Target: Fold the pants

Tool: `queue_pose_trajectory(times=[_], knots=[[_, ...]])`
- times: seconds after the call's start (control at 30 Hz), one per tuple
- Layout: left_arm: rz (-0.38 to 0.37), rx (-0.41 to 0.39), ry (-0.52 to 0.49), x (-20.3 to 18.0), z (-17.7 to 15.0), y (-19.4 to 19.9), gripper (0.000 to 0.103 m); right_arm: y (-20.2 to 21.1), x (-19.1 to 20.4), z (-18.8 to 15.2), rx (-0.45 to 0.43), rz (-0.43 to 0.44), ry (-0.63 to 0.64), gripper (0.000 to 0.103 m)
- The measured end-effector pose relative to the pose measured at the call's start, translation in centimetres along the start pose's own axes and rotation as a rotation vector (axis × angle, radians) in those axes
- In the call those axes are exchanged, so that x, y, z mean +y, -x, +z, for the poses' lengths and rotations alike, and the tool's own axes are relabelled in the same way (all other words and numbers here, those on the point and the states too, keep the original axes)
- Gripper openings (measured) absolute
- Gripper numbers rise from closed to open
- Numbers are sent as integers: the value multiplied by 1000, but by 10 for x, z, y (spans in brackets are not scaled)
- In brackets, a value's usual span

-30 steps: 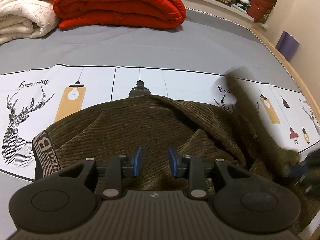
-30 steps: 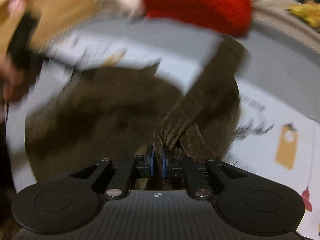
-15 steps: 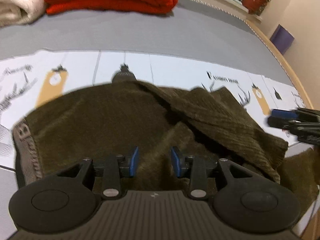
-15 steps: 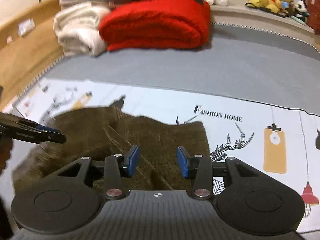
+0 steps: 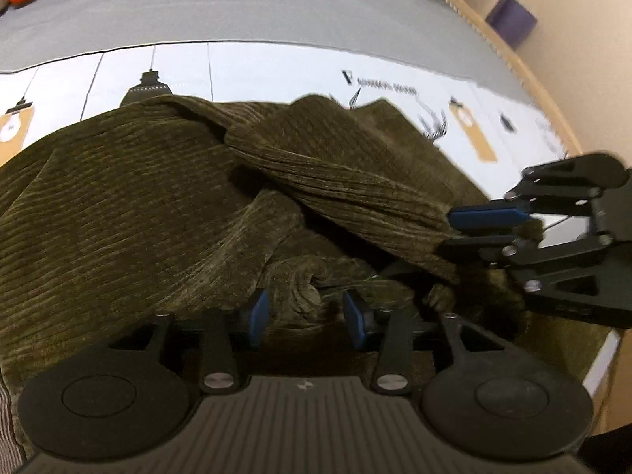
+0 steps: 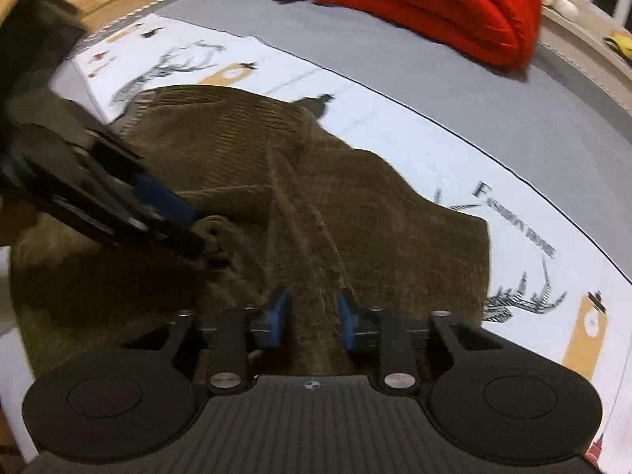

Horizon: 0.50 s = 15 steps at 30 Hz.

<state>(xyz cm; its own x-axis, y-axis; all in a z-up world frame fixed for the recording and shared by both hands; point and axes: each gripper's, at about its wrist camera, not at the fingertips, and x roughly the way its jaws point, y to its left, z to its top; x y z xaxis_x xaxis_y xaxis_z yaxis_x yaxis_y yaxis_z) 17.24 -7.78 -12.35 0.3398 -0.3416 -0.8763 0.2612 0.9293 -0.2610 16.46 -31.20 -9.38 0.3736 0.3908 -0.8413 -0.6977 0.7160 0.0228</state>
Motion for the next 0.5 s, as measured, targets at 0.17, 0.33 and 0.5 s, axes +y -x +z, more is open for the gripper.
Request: queue_pose_trajectory(times=[0.17,0.33,0.5], knots=[[58,-15,-20,-2,1,-18,49,-9,4,-1,33,-20,38,9],[72,-18,-27,-2,4,-22,49,-7,-4,7,-47,-125,10,12],[67,-18,-36,-2,3,-20,49,-15,-5,12,-55,-87,6,45]])
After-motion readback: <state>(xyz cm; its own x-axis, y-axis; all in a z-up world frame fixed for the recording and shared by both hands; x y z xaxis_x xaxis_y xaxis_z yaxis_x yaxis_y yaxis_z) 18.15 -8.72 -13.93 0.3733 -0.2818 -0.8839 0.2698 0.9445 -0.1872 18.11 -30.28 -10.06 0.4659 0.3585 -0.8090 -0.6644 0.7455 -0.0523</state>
